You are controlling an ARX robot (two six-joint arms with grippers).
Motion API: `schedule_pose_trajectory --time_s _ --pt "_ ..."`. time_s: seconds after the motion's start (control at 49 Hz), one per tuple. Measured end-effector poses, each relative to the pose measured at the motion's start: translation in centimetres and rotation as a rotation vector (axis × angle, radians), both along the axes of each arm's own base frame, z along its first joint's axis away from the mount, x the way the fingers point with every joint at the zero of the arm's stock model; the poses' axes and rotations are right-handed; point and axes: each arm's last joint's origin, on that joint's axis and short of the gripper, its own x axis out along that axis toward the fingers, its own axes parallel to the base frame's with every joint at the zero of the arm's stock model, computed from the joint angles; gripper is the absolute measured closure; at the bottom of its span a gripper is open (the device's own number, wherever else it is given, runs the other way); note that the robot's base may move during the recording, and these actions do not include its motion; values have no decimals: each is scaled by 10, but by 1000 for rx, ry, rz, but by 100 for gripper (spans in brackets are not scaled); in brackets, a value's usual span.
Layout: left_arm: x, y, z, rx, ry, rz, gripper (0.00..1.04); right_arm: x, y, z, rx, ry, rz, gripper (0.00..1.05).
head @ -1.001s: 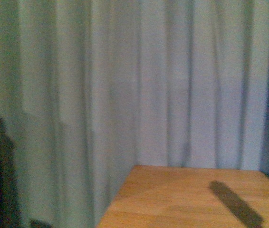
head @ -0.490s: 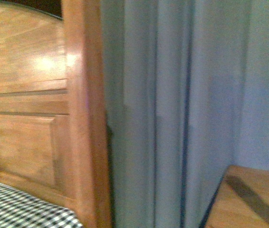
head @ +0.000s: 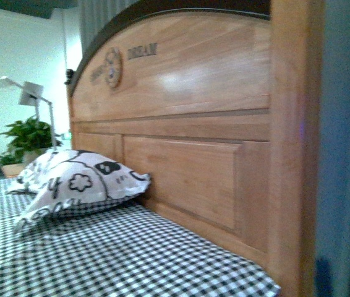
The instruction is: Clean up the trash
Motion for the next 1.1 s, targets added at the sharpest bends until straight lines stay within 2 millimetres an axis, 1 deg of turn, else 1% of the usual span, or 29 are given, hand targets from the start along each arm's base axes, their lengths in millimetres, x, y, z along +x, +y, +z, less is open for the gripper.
schedule_pose_trajectory --time_s 0.49,0.592,0.756,0.981,1.001,1.062,1.103 --pt "0 0 0 0 0 0 79 0 0 -1 -2 2 2 84" --pt "0 1 0 -7 -3 23 79 1 1 -1 -9 4 14 84" --pt "0 0 0 2 0 -7 79 1 0 -1 -7 8 -9 84" --pt "0 0 0 -1 2 3 79 0 0 0 -6 -1 4 84" --pt "1 0 -1 -5 37 26 79 0 0 0 -6 0 2 84" --pt "3 4 5 -3 261 139 79 0 0 0 -5 2 -4 84" --pt "3 9 3 24 411 177 79 0 0 0 -5 1 -3 84"
